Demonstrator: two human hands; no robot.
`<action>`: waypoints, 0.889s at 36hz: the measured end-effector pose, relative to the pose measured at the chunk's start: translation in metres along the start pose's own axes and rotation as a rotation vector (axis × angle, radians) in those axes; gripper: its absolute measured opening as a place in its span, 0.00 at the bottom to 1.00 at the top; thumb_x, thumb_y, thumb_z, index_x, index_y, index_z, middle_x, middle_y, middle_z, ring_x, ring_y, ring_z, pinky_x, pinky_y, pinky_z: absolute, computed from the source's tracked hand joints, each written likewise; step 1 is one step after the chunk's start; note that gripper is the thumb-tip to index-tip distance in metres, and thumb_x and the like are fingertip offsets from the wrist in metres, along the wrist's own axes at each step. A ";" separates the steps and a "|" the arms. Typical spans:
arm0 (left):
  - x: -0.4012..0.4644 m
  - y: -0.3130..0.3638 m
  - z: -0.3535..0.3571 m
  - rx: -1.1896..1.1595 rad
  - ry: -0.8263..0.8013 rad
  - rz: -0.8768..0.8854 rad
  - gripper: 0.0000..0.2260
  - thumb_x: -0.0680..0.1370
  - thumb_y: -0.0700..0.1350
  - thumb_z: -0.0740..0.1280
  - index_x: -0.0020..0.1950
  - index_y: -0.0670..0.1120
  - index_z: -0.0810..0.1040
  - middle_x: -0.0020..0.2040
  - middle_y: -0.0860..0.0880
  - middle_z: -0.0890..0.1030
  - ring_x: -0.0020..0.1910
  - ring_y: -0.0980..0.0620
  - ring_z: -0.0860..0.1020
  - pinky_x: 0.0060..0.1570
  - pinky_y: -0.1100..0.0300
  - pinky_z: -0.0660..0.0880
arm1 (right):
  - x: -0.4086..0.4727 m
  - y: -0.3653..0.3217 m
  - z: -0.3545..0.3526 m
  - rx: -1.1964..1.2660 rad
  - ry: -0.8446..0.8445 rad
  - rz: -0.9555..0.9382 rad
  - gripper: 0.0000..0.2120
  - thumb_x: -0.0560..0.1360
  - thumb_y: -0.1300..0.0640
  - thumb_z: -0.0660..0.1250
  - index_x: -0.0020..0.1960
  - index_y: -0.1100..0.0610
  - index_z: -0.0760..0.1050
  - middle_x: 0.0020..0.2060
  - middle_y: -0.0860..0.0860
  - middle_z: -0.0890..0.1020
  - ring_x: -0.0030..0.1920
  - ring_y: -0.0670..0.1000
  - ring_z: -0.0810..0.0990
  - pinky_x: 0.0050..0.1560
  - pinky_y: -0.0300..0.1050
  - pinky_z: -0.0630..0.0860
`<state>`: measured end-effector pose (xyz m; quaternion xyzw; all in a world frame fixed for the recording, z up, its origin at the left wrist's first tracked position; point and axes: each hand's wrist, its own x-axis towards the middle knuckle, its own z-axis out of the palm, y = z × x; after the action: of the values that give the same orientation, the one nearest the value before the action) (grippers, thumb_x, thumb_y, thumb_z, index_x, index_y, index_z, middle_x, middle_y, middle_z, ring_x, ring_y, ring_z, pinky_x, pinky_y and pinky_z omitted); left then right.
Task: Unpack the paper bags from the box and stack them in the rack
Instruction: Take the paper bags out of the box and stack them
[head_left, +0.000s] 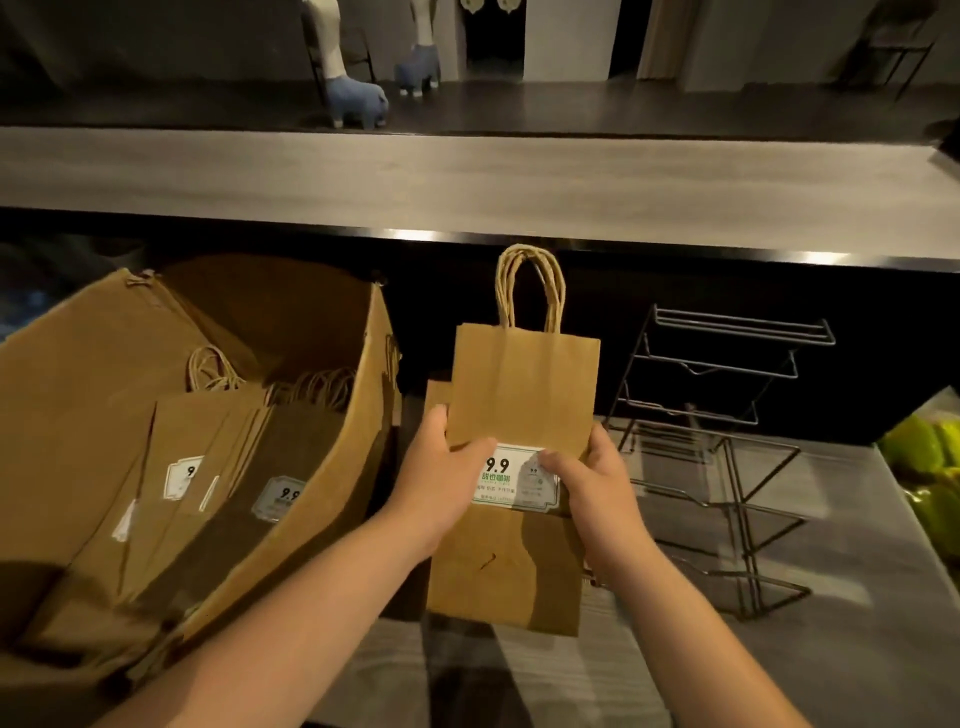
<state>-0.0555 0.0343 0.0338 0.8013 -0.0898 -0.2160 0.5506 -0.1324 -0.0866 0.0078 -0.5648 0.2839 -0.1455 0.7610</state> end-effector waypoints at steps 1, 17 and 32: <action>0.000 -0.006 0.001 0.001 0.001 -0.019 0.09 0.79 0.47 0.66 0.58 0.53 0.72 0.49 0.52 0.81 0.44 0.55 0.82 0.36 0.62 0.80 | 0.000 0.006 0.000 -0.005 0.002 0.007 0.14 0.77 0.67 0.64 0.58 0.52 0.73 0.49 0.52 0.84 0.43 0.49 0.86 0.37 0.42 0.81; 0.063 -0.050 0.005 0.045 0.185 -0.236 0.23 0.80 0.44 0.64 0.73 0.53 0.61 0.61 0.48 0.75 0.50 0.50 0.75 0.44 0.55 0.73 | 0.058 0.048 0.029 -0.292 0.019 0.083 0.14 0.76 0.59 0.67 0.58 0.49 0.66 0.51 0.51 0.79 0.51 0.54 0.80 0.54 0.56 0.80; 0.096 -0.082 0.015 0.244 0.302 -0.206 0.23 0.77 0.34 0.64 0.70 0.49 0.67 0.62 0.47 0.73 0.57 0.46 0.74 0.47 0.59 0.71 | 0.100 0.081 0.045 -1.077 0.151 0.030 0.27 0.76 0.46 0.66 0.69 0.56 0.63 0.65 0.56 0.70 0.63 0.60 0.72 0.62 0.52 0.71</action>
<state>0.0158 0.0164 -0.0701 0.8902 0.0507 -0.1361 0.4317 -0.0340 -0.0796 -0.0862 -0.8588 0.3801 -0.0086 0.3434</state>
